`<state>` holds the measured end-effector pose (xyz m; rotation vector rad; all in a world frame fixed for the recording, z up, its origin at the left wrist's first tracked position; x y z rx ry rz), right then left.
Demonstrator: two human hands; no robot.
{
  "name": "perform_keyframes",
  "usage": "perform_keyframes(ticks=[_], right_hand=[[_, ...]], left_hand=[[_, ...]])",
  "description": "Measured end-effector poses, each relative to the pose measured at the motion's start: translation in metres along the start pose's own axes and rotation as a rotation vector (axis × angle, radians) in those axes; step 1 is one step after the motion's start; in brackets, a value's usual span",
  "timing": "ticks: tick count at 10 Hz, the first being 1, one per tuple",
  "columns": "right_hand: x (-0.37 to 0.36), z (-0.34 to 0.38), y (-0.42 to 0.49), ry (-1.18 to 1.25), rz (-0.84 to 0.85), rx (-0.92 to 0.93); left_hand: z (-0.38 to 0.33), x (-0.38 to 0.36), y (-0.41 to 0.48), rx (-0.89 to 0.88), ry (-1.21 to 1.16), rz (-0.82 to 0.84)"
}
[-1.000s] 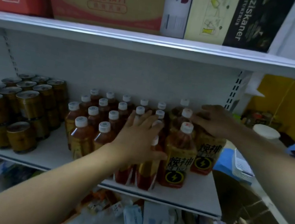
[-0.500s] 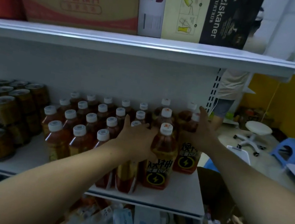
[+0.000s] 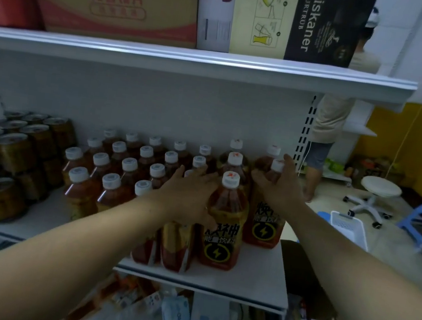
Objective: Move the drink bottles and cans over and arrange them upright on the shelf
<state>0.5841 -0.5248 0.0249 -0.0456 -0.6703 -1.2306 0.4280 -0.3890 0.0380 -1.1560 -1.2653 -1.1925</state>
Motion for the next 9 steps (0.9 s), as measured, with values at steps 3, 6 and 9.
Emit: perform_keyframes(ticks=[3, 6, 9], right_hand=[[-0.055, 0.122, -0.046, -0.465, 0.361, 0.308], [-0.1, 0.149, -0.065, -0.888, 0.343, 0.129], [-0.143, 0.181, -0.12, -0.708, 0.289, -0.067]], left_hand=[[0.155, 0.034, -0.072, 0.317, -0.02, -0.105], [0.19, 0.002, -0.093, 0.314, -0.113, -0.045], [0.222, -0.015, -0.119, 0.177, -0.173, 0.023]])
Point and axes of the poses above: each hand's wrist, its own y-axis towards the middle knuckle, its own x-axis out of the back of the hand, z = x × y, the point moved 8 cm from there along y, towards the middle knuckle, and after that the axes turned 3 degrees about y, right-handed, at the moved point
